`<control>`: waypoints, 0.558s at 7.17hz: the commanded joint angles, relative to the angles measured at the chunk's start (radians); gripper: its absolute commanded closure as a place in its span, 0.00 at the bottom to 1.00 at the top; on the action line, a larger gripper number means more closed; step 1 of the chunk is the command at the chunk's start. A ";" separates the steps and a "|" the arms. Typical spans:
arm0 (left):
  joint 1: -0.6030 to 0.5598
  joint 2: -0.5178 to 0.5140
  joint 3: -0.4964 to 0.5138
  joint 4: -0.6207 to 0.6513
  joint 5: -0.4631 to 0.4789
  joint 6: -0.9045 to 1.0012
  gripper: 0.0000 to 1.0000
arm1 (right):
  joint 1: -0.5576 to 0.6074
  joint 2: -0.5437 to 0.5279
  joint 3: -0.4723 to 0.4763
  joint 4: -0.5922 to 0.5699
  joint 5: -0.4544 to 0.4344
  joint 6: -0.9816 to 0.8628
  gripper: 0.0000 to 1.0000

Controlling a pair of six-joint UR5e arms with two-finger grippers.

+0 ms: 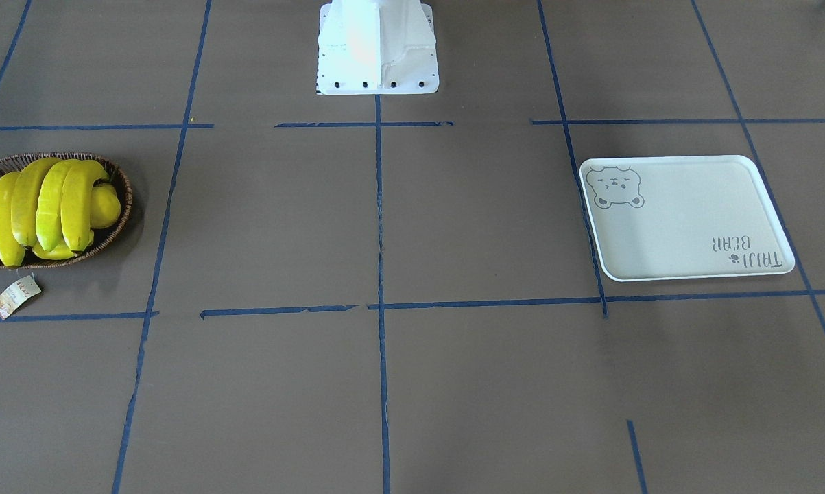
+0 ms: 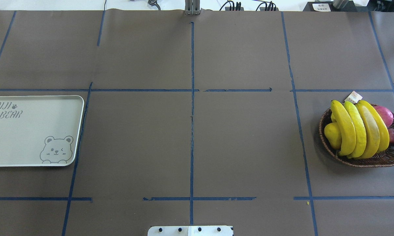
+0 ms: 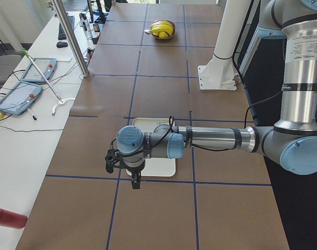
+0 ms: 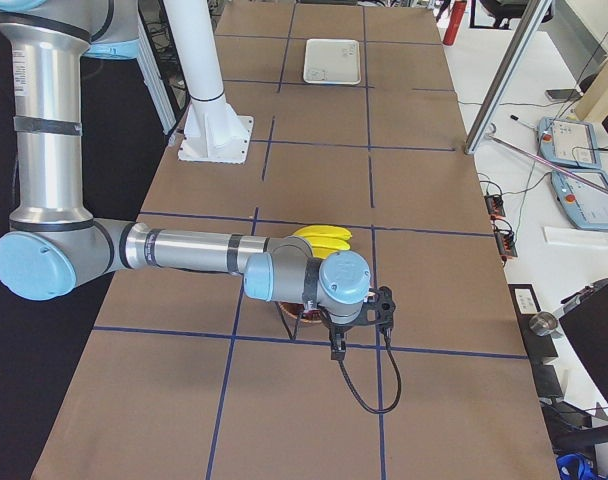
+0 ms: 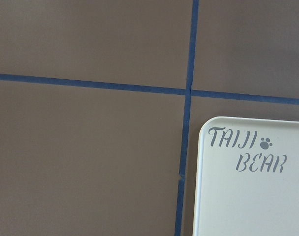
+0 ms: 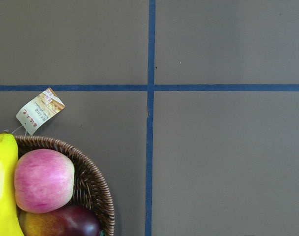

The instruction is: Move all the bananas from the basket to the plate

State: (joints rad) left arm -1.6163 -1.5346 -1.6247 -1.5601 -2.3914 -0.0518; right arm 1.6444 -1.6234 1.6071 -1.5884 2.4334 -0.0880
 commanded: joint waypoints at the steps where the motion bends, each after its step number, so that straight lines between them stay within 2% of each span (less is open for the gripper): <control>1: 0.001 -0.001 -0.004 0.000 0.000 0.000 0.00 | 0.000 0.005 -0.001 0.002 -0.004 -0.001 0.00; 4: 0.001 -0.002 -0.004 0.000 0.000 0.000 0.00 | 0.000 0.007 0.004 0.001 -0.002 0.001 0.00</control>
State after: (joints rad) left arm -1.6154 -1.5364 -1.6291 -1.5601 -2.3915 -0.0525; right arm 1.6439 -1.6176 1.6079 -1.5875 2.4313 -0.0876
